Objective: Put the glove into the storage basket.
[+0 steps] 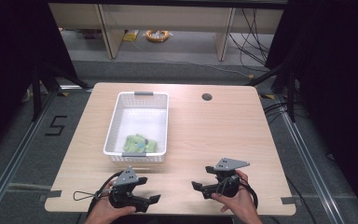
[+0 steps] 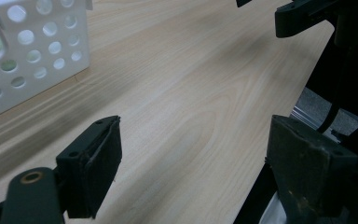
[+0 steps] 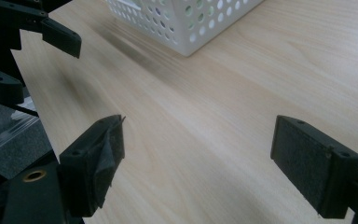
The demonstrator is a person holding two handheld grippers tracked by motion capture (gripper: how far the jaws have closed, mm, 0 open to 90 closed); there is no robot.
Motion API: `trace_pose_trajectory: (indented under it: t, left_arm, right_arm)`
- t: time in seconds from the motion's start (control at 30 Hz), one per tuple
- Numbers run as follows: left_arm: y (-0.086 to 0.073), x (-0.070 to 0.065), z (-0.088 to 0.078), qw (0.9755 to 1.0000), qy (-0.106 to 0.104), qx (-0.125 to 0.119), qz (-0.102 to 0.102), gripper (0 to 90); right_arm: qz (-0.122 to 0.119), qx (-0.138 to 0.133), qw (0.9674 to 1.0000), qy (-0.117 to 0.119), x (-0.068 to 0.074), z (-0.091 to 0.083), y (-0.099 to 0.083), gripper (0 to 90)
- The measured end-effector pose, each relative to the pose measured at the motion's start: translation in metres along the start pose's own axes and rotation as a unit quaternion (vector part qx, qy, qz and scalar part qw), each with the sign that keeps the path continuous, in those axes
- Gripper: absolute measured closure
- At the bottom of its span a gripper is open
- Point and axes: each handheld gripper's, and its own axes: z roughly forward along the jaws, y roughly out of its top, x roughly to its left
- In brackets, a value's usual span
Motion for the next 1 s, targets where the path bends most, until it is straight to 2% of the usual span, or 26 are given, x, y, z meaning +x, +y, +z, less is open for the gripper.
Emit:
trace_pose_trajectory:
  t: [0.03,0.07,0.13,0.17,0.2,0.23,0.3,0.33,0.37,0.4,0.43,0.47,0.5,0.53,0.57,0.6,0.63,0.67,0.7,0.73,0.77,0.8,0.83,0.87,0.9,1.0]
  left_arm:
    - [-0.001,0.000,0.000,1.0000,0.000,0.003,0.000,17.5]
    - [-0.001,0.001,-0.001,1.0000,-0.003,0.008,0.002,17.4]
    - [-0.003,0.000,0.000,1.0000,-0.005,0.008,0.001,17.2]
    - [-0.004,-0.001,0.001,1.0000,-0.001,0.000,0.000,17.0]
    - [-0.004,0.000,0.000,0.9999,-0.007,0.012,0.003,16.7]
    - [-0.004,0.000,0.000,0.9999,-0.003,0.013,0.004,16.4]
    - [-0.007,-0.002,0.002,1.0000,0.002,0.007,0.001,16.4]
    - [-0.007,-0.003,0.001,0.9998,-0.001,0.019,-0.003,16.3]
    - [-0.008,-0.001,0.001,0.9997,0.004,0.021,0.013,16.3]
    - [-0.009,-0.003,0.002,0.9997,0.004,0.022,0.010,16.3]
    - [-0.010,-0.003,0.002,0.9996,0.001,0.025,0.010,16.2]
    - [-0.011,-0.004,0.003,0.9997,0.002,0.023,0.010,15.8]
    - [-0.012,-0.006,0.003,0.9998,0.004,0.022,-0.002,15.6]
    - [-0.012,-0.005,0.002,0.9995,0.002,0.032,0.005,15.6]
    - [-0.012,-0.006,0.002,0.9994,-0.002,0.032,0.012,15.6]
    - [-0.013,-0.007,0.003,0.9994,0.008,0.032,0.007,15.6]
    - [-0.014,-0.009,0.003,0.9996,0.002,0.027,0.005,15.6]
    - [-0.014,-0.010,0.003,0.9996,0.003,0.029,0.006,15.6]
    - [-0.015,-0.011,0.004,0.9996,0.000,0.026,0.013,15.6]
    - [-0.015,-0.011,0.003,0.9993,-0.002,0.034,0.014,15.6]
    - [-0.016,-0.013,0.004,0.9996,0.001,0.026,0.013,15.6]
    - [-0.017,-0.014,0.004,0.9994,0.000,0.034,0.004,15.6]
    - [-0.018,-0.014,0.004,0.9993,0.002,0.036,0.012,15.6]
    - [-0.018,-0.015,0.004,0.9989,0.000,0.046,0.009,15.6]
    - [-0.020,-0.015,0.005,0.9989,0.006,0.043,0.017,15.6]
    - [-0.022,-0.015,0.008,0.9986,0.005,0.051,0.010,15.6]
  right_arm:
    - [0.000,-0.001,1.0000,-0.004,0.000,-0.001,-0.002,18.1]
    - [0.016,0.001,0.9999,-0.004,0.003,-0.002,-0.006,18.1]
    - [0.003,0.003,1.0000,-0.004,0.001,-0.002,-0.008,18.1]
    - [0.004,0.004,0.9999,-0.009,0.001,-0.003,-0.009,18.1]
    - [0.020,0.014,0.9996,-0.010,0.005,-0.005,-0.011,18.0]
    - [0.001,0.006,1.0000,-0.007,0.001,-0.003,-0.013,18.0]
    - [0.007,0.012,0.9998,-0.015,0.003,-0.006,-0.015,18.0]
    - [0.001,0.014,0.9998,-0.012,0.003,-0.006,-0.017,18.0]
    - [0.018,0.019,0.9995,-0.018,0.007,-0.008,-0.018,18.0]
    - [-0.002,0.018,0.9998,-0.010,0.004,-0.008,-0.019,17.9]
    - [-0.003,0.021,0.9994,-0.026,0.006,-0.009,-0.021,17.7]
    - [-0.002,0.027,0.9993,-0.028,0.008,-0.010,-0.022,17.5]
    - [-0.007,0.029,0.9994,-0.016,0.007,-0.010,-0.023,16.9]
    - [-0.009,0.029,0.9993,-0.022,0.007,-0.010,-0.025,16.6]
    - [-0.004,0.026,0.9995,-0.017,0.008,-0.010,-0.026,16.7]
    - [0.002,0.030,0.9994,-0.017,0.009,-0.011,-0.027,16.7]
    - [-0.006,0.028,0.9995,-0.017,0.008,-0.012,-0.028,16.6]
    - [0.007,0.033,0.9991,-0.025,0.011,-0.014,-0.029,16.6]
    - [-0.007,0.030,0.9992,-0.025,0.009,-0.014,-0.030,16.6]
    - [-0.004,0.029,0.9992,-0.028,0.009,-0.015,-0.032,16.6]
    - [-0.002,0.031,0.9992,-0.023,0.009,-0.015,-0.033,16.6]
    - [0.006,0.038,0.9989,-0.027,0.011,-0.016,-0.035,16.6]
    - [-0.001,0.034,0.9990,-0.031,0.010,-0.016,-0.036,16.7]
    - [0.001,0.040,0.9989,-0.025,0.010,-0.017,-0.038,16.6]
    - [-0.001,0.040,0.9988,-0.027,0.009,-0.016,-0.039,16.6]
    - [0.002,0.048,0.9984,-0.029,0.010,-0.019,-0.043,16.6]
